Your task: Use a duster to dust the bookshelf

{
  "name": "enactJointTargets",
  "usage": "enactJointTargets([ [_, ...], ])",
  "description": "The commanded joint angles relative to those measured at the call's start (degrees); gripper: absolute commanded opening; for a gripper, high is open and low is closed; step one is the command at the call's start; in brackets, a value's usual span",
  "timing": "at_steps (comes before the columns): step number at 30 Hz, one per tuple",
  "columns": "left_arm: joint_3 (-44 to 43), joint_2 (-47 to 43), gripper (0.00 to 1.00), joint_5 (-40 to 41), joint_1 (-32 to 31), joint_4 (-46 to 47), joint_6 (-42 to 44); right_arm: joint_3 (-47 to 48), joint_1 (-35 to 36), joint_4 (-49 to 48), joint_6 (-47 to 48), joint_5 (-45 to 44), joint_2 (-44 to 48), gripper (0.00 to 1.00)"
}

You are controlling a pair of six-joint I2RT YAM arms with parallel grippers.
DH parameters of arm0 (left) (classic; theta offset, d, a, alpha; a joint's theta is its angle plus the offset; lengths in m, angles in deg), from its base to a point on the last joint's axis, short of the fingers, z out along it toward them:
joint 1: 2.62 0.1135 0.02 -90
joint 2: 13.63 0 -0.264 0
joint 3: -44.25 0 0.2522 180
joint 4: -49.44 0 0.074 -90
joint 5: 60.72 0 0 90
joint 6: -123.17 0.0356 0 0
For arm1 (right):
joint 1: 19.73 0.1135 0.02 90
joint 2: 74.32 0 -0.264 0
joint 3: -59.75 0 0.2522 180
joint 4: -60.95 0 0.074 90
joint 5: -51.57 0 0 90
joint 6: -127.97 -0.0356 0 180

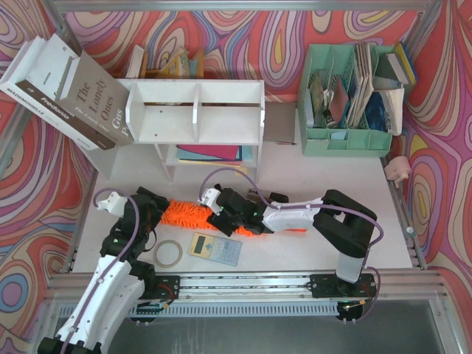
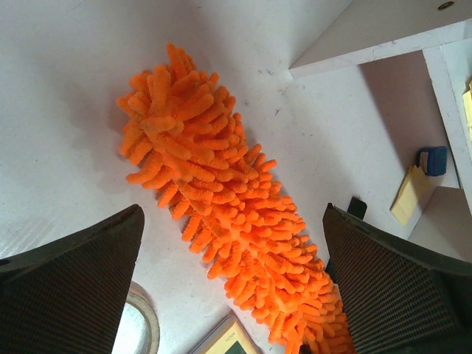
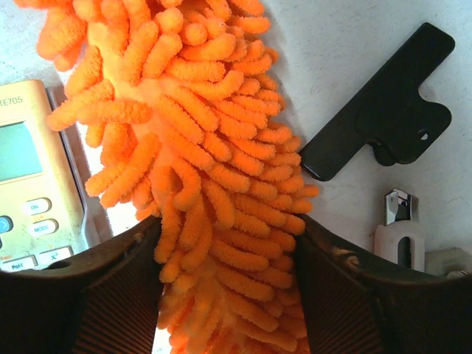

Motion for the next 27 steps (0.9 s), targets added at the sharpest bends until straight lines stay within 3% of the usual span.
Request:
enactJointTargets([
  [1, 0.0, 0.2, 0.98, -0.3, -0.1, 1.7, -1.0, 1.1, 0.2, -0.3, 1.3, -0.7, -1.6, 0.57],
  [10, 0.3, 0.3, 0.98, 0.2, 0.0, 2.1, -1.4, 2.2, 0.3, 0.5, 4.3, -1.1, -0.5, 0.22],
  [19, 0.2, 0.7, 0.98, 0.5, 0.3, 3.5, -2.8, 5.1, 2.3, 2.5, 8.0, -2.3, 0.4, 0.0],
  [27, -1.8, 3.8, 0.97, -1.1, 0.4, 6.2, -4.9, 6.8, 5.3, 2.5, 10.7, -7.6, 2.2, 0.0],
])
